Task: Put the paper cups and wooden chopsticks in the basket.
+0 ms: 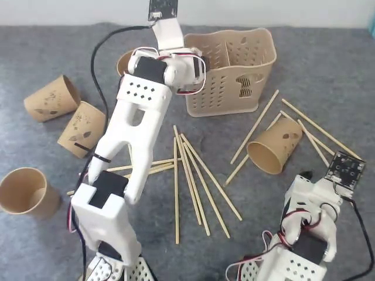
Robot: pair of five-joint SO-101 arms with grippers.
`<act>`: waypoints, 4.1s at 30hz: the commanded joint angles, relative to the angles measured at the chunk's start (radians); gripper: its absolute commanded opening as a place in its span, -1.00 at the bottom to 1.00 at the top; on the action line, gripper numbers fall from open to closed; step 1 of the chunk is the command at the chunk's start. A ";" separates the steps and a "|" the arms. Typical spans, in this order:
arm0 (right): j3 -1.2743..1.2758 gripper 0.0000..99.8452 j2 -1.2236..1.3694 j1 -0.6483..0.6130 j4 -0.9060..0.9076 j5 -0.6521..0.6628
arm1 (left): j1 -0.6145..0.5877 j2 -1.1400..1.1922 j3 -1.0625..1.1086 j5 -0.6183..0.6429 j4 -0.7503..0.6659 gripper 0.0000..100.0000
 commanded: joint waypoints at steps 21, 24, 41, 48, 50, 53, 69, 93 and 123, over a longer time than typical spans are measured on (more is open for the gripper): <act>-0.005 -0.78 -0.013 0.008 -0.021 -0.005 | -0.011 -0.184 -0.041 0.002 0.051 -0.98; -0.005 -0.78 -0.013 0.008 -0.021 -0.005 | -0.011 -0.163 -0.137 -0.018 0.144 -0.98; -0.003 -0.78 -0.013 0.007 -0.021 -0.005 | -0.114 0.292 -0.633 -0.074 0.516 -0.98; -0.003 -0.78 -0.013 0.007 -0.021 -0.005 | -0.114 0.334 -0.696 -0.072 0.542 -0.91; -0.003 -0.78 -0.013 0.007 -0.021 -0.005 | -0.114 0.319 -0.691 -0.072 0.542 -0.77; -0.003 -0.78 -0.013 0.007 -0.021 -0.005 | -0.115 0.285 -0.691 -0.072 0.542 -0.53; 0.008 -0.78 -0.013 0.007 -0.033 0.015 | -0.114 0.321 -0.696 -0.078 0.539 -0.41; 0.009 -0.78 -0.012 -0.022 -0.033 0.015 | -0.066 0.387 -0.866 0.132 0.497 -0.98; 0.009 -0.78 -0.012 -0.019 -0.033 0.015 | -0.078 0.548 -0.871 -0.241 0.545 -0.98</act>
